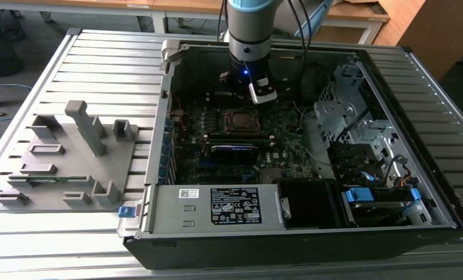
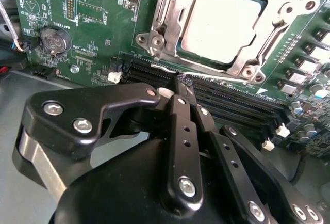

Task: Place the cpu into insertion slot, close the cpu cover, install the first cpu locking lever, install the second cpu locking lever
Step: 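Install the first cpu locking lever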

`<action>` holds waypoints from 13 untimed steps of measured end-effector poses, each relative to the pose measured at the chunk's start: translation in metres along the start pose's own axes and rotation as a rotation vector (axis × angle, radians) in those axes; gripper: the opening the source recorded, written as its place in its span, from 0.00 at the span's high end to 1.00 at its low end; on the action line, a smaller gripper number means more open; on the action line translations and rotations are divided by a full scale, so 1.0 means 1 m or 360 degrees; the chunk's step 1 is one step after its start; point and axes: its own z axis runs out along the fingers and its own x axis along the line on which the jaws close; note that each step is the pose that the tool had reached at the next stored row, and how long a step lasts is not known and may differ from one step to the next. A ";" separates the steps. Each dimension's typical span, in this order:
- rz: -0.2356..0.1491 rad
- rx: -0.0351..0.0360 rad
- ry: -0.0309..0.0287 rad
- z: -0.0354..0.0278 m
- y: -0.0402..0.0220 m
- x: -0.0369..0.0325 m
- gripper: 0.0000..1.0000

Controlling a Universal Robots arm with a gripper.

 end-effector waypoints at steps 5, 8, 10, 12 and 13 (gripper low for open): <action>0.0000 0.0001 -0.00005 -0.0001 -0.0001 0.0004 0.89; 0.0000 0.0001 -0.00004 -0.0016 0.0002 0.0004 0.89; 0.0000 0.0001 -0.00004 -0.0040 0.0007 0.0002 0.89; 0.0000 0.0001 -0.00005 -0.0068 0.0013 0.0001 0.89; 0.0000 0.0001 -0.00005 -0.0083 0.0016 0.0000 0.89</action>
